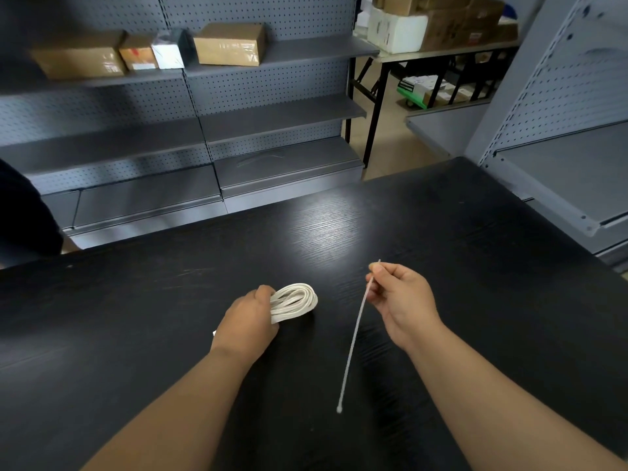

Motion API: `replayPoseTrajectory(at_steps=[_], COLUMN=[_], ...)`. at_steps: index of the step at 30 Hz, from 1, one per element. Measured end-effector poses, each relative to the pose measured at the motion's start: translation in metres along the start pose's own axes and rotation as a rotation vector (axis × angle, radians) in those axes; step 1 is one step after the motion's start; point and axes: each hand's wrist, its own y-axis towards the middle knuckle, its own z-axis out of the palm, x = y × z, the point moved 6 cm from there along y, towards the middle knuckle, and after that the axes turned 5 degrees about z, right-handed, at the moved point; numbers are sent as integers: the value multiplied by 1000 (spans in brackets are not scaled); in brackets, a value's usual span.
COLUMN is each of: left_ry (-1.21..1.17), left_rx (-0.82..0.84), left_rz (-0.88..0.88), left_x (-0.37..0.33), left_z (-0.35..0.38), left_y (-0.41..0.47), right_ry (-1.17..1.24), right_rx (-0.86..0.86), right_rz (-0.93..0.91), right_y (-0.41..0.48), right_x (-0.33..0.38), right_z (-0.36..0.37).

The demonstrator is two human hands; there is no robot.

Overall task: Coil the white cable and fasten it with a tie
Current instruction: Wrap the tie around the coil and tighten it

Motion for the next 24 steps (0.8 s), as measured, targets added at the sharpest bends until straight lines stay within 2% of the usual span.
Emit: replayPoseTrajectory(at_steps=[7, 16, 19, 24], left_ry=[-4, -32, -12, 45], left_rx=[-28, -20, -19, -6], left_rz=[-19, -51, -37, 29], left_x=[6, 8, 5, -7], left_z=[3, 8, 9, 16], left_y=[-4, -8, -8, -8], right_ry=[317, 795, 755, 416], right_rx=[-323, -441, -450, -490], right_rz=[102, 173, 204, 258], right_y=[8, 10, 12, 10], right_x=[-19, -21, -29, -52], right_z=[-28, -39, -37, -36])
